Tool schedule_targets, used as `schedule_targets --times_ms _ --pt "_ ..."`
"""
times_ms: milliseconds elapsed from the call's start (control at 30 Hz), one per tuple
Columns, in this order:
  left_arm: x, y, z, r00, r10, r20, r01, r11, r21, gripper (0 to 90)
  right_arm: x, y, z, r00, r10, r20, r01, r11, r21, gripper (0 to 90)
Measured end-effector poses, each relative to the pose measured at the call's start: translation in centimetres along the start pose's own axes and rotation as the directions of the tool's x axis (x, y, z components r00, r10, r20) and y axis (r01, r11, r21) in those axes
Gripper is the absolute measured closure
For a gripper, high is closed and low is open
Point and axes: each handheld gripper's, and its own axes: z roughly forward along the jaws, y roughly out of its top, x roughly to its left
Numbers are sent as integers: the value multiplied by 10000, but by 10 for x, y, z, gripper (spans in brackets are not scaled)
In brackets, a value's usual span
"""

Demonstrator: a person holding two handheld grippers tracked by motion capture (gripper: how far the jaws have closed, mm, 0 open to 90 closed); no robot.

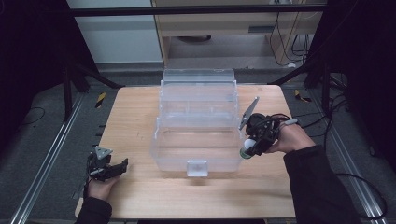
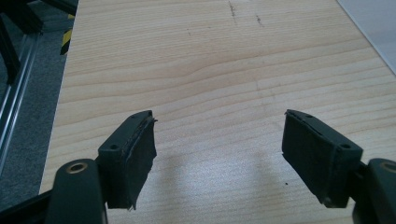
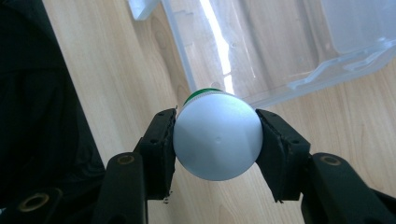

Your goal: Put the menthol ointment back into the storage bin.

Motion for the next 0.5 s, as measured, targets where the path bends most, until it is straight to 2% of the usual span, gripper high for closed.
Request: schedule_targets --times_ms 367,400,500 --pt "0 0 0 10000 -9 1 9 10000 -3 250 -10 16 5 9998 -38 177 43 9995 -301 505" --pt "0 0 0 10000 -4 0 4 10000 -3 251 -11 18 6 9998 80 172 -73 9993 -370 506" --pt "0 0 0 10000 -2 12 2 10000 4 251 -14 22 12 9998 9 194 0 9990 -454 506"
